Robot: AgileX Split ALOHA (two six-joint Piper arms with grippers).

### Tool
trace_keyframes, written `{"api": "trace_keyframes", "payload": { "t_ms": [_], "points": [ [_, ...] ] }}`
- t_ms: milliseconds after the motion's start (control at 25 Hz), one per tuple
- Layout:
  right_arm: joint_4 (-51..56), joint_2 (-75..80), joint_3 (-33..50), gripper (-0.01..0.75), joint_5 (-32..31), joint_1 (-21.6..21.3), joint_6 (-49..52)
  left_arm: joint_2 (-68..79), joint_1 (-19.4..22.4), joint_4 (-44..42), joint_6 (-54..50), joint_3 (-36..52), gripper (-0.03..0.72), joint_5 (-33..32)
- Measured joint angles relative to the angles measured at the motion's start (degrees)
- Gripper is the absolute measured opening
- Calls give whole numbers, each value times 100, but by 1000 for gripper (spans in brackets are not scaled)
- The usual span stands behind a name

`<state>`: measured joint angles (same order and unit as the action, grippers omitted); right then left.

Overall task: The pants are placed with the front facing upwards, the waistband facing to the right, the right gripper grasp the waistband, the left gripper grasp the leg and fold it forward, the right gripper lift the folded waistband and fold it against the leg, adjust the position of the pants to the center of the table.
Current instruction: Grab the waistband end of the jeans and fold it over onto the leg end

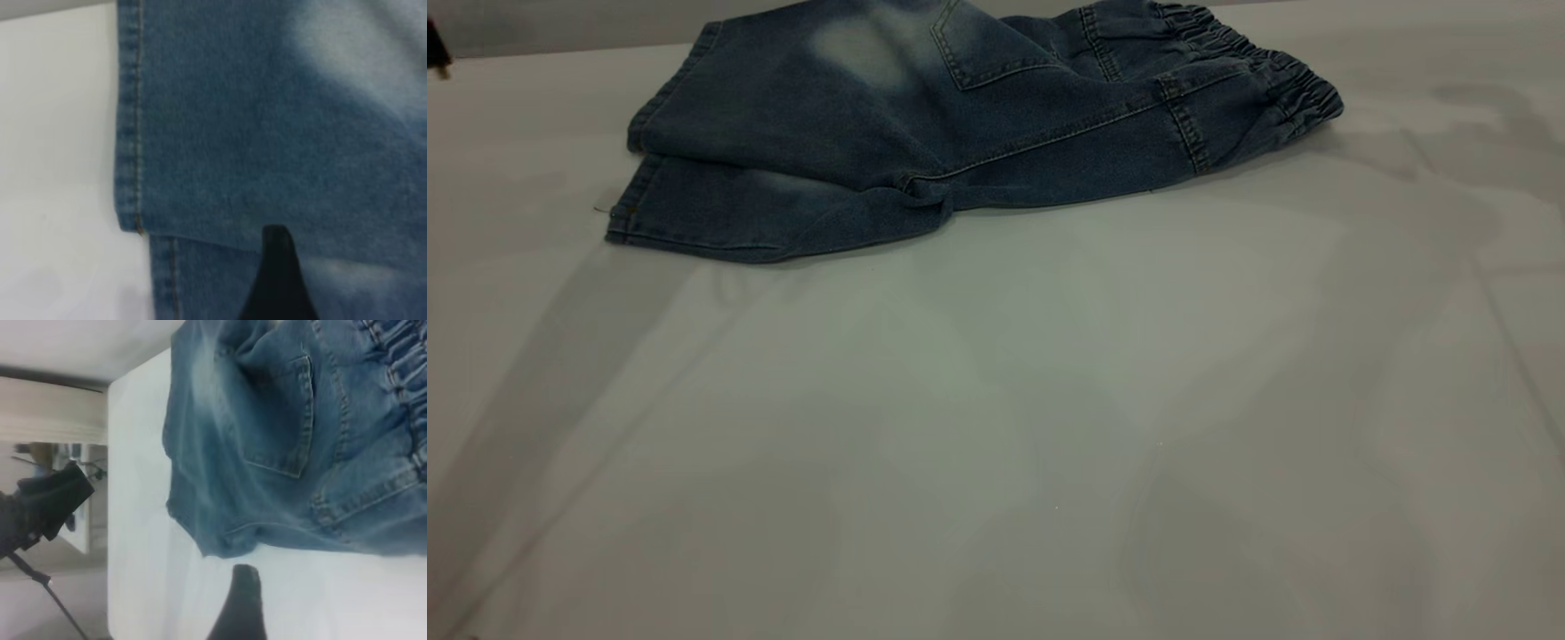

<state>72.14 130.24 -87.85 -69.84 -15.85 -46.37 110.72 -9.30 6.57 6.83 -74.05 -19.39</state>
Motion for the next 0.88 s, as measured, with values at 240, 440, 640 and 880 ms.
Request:
{"api": "trace_keyframes", "payload": {
  "t_ms": [240, 440, 640, 880],
  "points": [
    [-392, 0, 0, 573, -27, -3, 47, 0, 0, -31, 9, -603, 475, -1021],
    [-429, 8, 0, 573, -20, 147, 132, 0, 0, -58, 173, -900, 475, -1401],
    [-699, 94, 0, 573, -14, 309, 132, 0, 0, -64, 214, -1126, 475, -1751],
    [-973, 312, 0, 573, -4, 328, 125, 0, 0, -64, 293, -1132, 475, -1749]
  ]
}}
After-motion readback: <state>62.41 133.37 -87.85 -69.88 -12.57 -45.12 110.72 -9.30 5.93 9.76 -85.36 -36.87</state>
